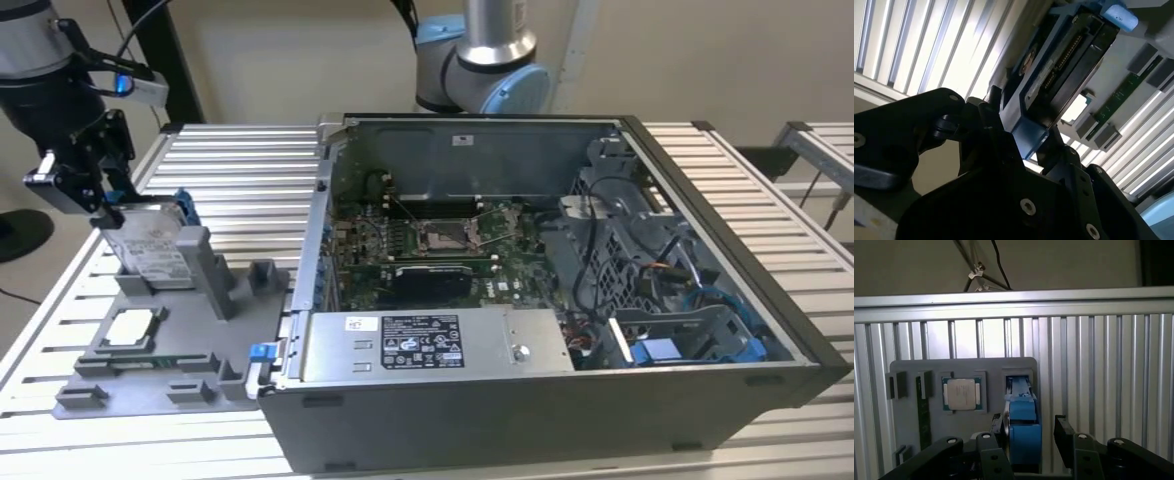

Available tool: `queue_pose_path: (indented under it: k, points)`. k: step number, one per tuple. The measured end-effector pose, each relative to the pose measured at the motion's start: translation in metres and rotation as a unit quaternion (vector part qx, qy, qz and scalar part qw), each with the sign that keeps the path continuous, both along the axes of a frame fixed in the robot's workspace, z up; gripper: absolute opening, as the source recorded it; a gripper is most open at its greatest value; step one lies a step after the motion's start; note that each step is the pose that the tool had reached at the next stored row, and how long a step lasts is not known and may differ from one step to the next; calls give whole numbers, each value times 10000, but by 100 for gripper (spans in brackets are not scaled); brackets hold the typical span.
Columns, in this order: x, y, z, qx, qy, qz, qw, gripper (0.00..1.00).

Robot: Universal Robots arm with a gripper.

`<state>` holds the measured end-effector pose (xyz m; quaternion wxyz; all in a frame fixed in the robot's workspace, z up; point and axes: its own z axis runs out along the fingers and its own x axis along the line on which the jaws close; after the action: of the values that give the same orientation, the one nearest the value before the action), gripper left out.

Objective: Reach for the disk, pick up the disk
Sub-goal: 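Pick up the disk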

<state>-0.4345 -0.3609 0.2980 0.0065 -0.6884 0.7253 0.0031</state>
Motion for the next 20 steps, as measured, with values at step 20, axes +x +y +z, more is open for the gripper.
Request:
queue_pose_path:
  k: [20]
  points:
    - [0, 99, -25, -1, -1, 0, 10000, 100]
